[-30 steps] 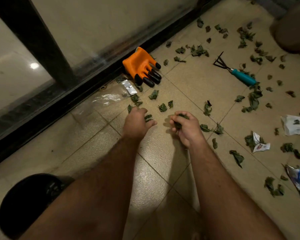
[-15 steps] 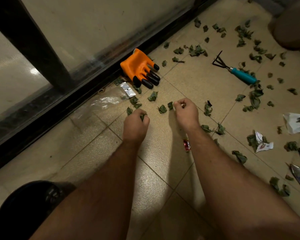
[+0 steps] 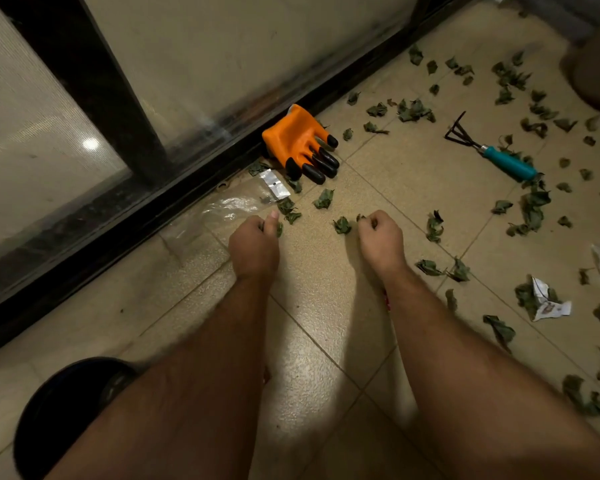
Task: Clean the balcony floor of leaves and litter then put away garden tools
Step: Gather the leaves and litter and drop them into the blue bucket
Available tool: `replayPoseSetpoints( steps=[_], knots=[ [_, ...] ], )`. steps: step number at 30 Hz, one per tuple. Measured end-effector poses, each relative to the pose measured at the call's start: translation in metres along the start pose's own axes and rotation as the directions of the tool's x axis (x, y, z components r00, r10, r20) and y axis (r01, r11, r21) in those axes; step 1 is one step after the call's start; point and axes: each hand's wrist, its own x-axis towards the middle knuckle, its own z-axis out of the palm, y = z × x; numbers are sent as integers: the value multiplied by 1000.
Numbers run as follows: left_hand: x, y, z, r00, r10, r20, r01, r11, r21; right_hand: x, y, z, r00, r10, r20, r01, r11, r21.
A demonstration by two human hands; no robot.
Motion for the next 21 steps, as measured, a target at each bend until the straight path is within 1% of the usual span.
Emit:
replayPoseSetpoints(
  steps=[1, 2, 3, 4, 5, 6, 7, 8, 10, 15, 17, 18, 20, 21],
  knots=[
    [3, 0, 0, 1000, -1, -6, 1, 1000, -1, -3, -1, 0, 996, 84, 4, -83, 974, 211],
    [4, 0, 0, 1000, -6, -10, 6, 1000, 2, -7, -3, -1, 985, 168, 38, -167, 882, 440],
    [5, 0, 1, 1000, -9, -7, 9, 1000, 18, -11, -4, 0, 971, 222, 94, -230, 738, 634],
    [6, -1, 1, 1000, -2, 7, 2, 999, 46, -15, -6, 1, 959, 239, 150, -265, 584, 767],
    [6, -3, 2, 999, 17, 40, -20, 996, 84, -18, -7, 3, 955, 234, 184, -275, 460, 844],
    [7, -4, 4, 996, 47, 82, -57, 990, 130, -23, -9, 4, 953, 224, 206, -279, 372, 885],
    [7, -6, 5, 989, 74, 124, -96, 979, 182, -27, -11, 6, 952, 213, 221, -282, 319, 905],
    [7, -6, 7, 982, 96, 163, -132, 963, 233, -31, -12, 7, 951, 202, 236, -289, 296, 911],
    [7, -7, 9, 973, 113, 204, -173, 935, 310, -36, -14, 8, 946, 198, 256, -308, 306, 901],
    [4, -6, 10, 982, 114, 149, -162, 916, 368, -25, -6, 0, 934, 222, 281, -349, 386, 854],
    [2, -6, 9, 985, 115, 126, -153, 925, 348, -21, -6, -3, 932, 237, 274, -355, 441, 824],
    [1, -6, 9, 987, 116, 110, -146, 935, 322, -20, -7, -4, 932, 240, 272, -356, 453, 818],
    [-1, -5, 8, 993, 106, 60, -117, 964, 240, -17, -11, -3, 934, 252, 252, -345, 463, 817],
    [-1, -4, 8, 995, 90, 31, -95, 977, 192, -15, -13, -2, 937, 266, 227, -335, 492, 804]
  ],
)
